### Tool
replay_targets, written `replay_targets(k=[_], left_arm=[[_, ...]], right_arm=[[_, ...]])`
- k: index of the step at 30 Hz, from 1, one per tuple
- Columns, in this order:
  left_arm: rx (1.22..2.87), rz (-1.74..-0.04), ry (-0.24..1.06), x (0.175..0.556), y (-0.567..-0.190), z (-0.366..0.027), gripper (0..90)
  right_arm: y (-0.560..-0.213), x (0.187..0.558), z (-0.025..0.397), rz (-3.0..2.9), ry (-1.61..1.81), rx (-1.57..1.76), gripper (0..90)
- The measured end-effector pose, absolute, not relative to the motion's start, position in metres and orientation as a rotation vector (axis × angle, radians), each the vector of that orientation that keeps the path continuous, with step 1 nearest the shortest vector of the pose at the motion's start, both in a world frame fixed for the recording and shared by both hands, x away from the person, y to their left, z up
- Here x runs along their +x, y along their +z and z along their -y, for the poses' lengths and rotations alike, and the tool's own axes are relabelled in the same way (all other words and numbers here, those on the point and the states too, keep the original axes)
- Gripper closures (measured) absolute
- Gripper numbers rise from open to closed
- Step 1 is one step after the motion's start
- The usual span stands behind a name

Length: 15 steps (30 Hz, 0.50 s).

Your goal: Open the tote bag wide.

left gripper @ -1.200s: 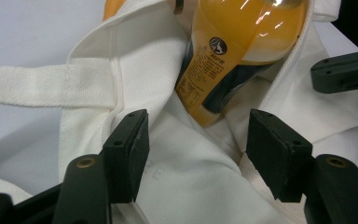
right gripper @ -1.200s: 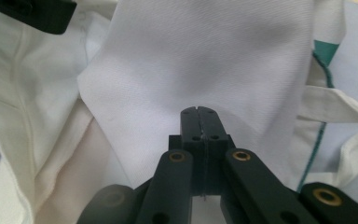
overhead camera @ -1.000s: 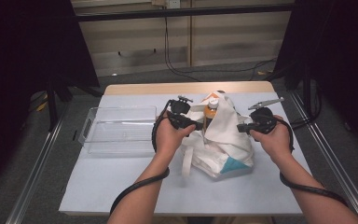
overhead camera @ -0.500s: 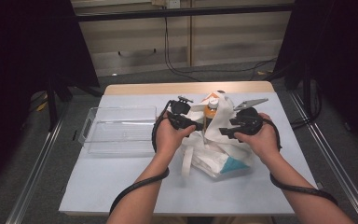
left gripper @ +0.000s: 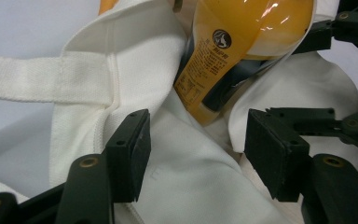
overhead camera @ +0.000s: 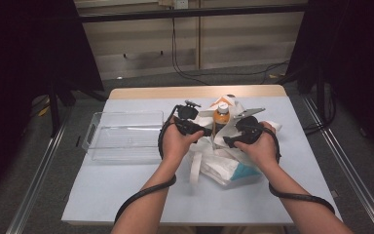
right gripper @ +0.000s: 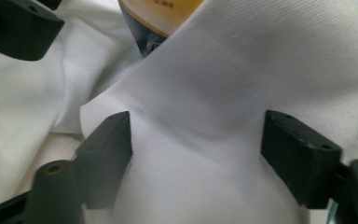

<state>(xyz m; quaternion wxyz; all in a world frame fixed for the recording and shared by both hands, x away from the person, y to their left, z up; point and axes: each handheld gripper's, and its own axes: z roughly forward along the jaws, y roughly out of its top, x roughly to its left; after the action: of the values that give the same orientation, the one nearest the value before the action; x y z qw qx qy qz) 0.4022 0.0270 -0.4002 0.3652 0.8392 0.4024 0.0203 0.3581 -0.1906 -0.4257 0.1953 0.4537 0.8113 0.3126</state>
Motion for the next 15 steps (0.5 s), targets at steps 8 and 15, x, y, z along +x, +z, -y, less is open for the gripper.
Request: replay_targets(k=[8,15], left_arm=[[2.157,-1.042,0.046,0.404,-0.403,-0.026,40.4],[2.175,-1.039,0.065,0.405,-0.404,-0.026,41.5]], right_arm=[[-0.424,0.362,0.202,-2.18,0.92,1.449,66.5],[-0.426,0.363,0.214,-2.221,0.876,1.446,90.0]])
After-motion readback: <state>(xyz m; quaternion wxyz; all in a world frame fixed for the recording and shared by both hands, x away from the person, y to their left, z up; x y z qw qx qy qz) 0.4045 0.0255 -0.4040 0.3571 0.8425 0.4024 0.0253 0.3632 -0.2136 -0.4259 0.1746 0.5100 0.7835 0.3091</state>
